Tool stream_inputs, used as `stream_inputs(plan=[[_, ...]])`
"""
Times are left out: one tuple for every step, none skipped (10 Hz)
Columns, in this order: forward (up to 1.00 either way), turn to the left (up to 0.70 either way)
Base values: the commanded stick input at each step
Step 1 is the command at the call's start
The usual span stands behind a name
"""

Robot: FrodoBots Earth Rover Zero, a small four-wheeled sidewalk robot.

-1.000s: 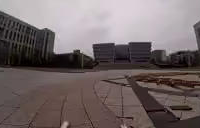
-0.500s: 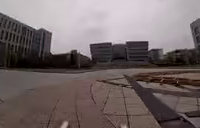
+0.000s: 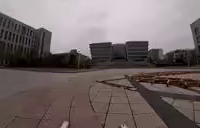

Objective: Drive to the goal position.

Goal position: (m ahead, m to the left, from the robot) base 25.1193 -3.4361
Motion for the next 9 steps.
stream_inputs(plan=[[0.7,0.0],[0.7,0.0],[0.7,-0.07],[0.7,-0.27],[0.7,-0.19],[0.7,-0.06],[0.7,0.0],[0.7,0.0],[0.7,0.0]])
